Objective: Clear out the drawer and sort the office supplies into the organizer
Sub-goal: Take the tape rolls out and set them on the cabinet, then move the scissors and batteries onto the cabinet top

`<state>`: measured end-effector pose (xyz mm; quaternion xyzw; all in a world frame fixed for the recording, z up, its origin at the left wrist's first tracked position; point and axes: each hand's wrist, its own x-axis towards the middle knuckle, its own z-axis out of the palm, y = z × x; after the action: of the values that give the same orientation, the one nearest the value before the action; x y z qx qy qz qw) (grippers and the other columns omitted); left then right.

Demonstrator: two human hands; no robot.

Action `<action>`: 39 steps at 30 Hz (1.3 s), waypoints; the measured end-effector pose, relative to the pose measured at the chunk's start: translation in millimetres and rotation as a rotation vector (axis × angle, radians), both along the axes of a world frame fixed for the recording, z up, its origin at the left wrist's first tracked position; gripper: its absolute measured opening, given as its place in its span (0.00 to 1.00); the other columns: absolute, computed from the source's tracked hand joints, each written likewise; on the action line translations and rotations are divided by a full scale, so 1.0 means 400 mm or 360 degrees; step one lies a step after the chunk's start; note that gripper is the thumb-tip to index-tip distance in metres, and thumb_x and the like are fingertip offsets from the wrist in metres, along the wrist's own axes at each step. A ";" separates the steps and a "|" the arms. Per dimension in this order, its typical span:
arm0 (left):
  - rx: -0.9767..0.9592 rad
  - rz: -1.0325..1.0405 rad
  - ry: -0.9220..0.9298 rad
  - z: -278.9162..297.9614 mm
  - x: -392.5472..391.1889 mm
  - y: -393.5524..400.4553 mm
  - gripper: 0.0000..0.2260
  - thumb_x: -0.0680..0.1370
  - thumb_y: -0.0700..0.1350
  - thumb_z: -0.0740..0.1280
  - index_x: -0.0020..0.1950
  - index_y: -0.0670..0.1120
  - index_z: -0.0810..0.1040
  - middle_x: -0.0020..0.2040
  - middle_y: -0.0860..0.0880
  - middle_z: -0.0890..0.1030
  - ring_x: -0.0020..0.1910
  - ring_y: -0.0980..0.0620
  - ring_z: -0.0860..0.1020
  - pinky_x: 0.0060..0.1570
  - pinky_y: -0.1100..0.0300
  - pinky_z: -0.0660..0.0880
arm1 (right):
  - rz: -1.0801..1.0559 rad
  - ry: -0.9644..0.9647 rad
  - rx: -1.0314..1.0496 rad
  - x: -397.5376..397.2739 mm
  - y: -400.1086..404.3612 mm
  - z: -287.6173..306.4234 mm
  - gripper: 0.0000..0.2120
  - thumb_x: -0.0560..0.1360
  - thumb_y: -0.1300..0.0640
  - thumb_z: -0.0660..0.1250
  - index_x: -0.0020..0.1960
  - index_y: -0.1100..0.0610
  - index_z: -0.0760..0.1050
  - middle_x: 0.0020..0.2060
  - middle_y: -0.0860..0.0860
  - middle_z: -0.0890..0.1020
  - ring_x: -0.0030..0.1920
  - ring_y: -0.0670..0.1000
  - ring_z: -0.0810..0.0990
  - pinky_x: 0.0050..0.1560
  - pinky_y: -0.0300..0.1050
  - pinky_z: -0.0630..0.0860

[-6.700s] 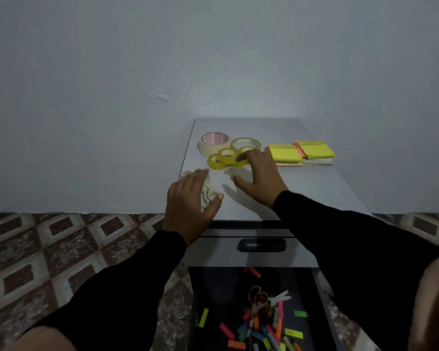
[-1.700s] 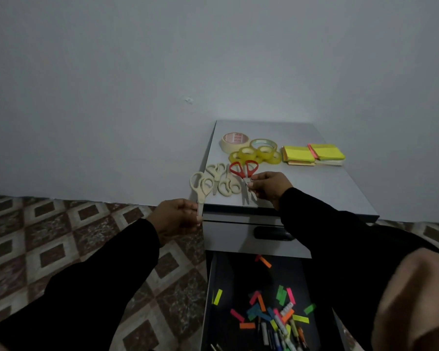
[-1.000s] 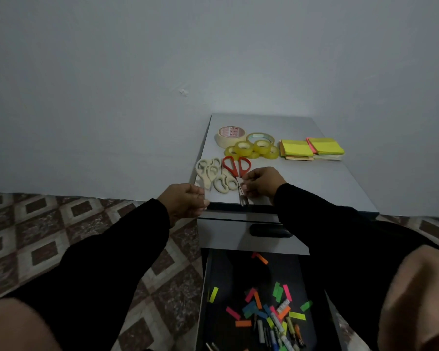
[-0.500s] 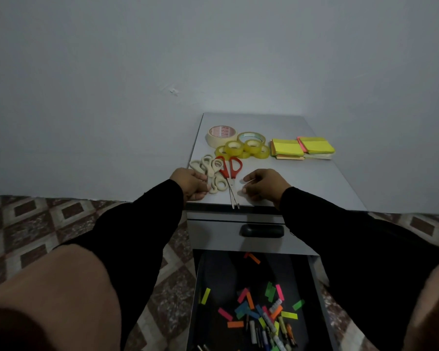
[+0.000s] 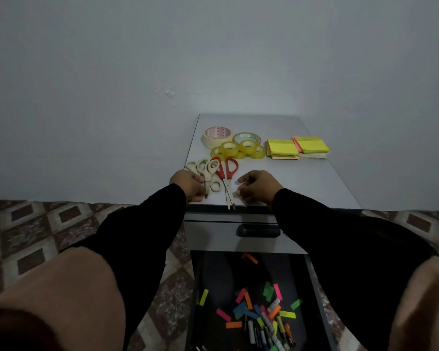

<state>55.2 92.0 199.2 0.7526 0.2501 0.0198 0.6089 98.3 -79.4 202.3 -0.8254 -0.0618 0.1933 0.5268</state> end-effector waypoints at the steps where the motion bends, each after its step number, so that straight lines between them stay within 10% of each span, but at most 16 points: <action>1: 0.0020 -0.0005 0.0003 -0.001 0.001 0.000 0.09 0.72 0.28 0.67 0.39 0.41 0.74 0.35 0.44 0.75 0.31 0.50 0.75 0.27 0.65 0.77 | -0.0003 -0.0002 -0.0005 -0.001 -0.001 0.001 0.15 0.71 0.69 0.69 0.57 0.64 0.74 0.53 0.63 0.80 0.47 0.56 0.79 0.50 0.49 0.78; 17: 0.0170 -0.0438 -0.0515 -0.042 -0.271 -0.104 0.11 0.73 0.34 0.70 0.53 0.43 0.76 0.41 0.50 0.75 0.36 0.57 0.75 0.35 0.67 0.74 | 0.0170 -0.0207 0.0074 -0.207 -0.169 0.002 0.15 0.72 0.70 0.68 0.57 0.61 0.73 0.38 0.50 0.77 0.36 0.46 0.76 0.33 0.34 0.74; 26: 0.0210 -0.0591 -0.0173 -0.324 -0.408 -0.179 0.20 0.71 0.33 0.72 0.61 0.42 0.74 0.49 0.51 0.75 0.49 0.57 0.73 0.45 0.73 0.71 | 0.0250 -0.0119 -0.0228 -0.315 -0.308 -0.214 0.18 0.69 0.71 0.71 0.57 0.60 0.72 0.44 0.53 0.77 0.46 0.49 0.76 0.41 0.33 0.75; 31: 0.0323 -0.0626 0.0003 -0.476 -0.433 -0.199 0.24 0.69 0.36 0.74 0.64 0.42 0.73 0.57 0.46 0.75 0.56 0.50 0.74 0.53 0.65 0.72 | 0.0265 -0.0038 -0.0440 -0.341 -0.355 -0.389 0.17 0.68 0.70 0.71 0.54 0.58 0.74 0.46 0.54 0.79 0.46 0.55 0.79 0.55 0.54 0.77; 39: 0.0618 -0.0778 0.0174 -0.620 -0.382 -0.218 0.27 0.69 0.38 0.75 0.66 0.43 0.72 0.63 0.43 0.75 0.61 0.46 0.74 0.58 0.61 0.69 | 0.0270 0.0159 -0.0562 -0.323 -0.369 -0.566 0.17 0.70 0.70 0.69 0.55 0.57 0.74 0.47 0.53 0.78 0.44 0.52 0.77 0.47 0.46 0.75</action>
<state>-97.6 5.0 -48.8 0.8925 0.0858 -0.1202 0.4262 -30.9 -227.0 -24.2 -0.8862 -0.0700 0.2856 0.3582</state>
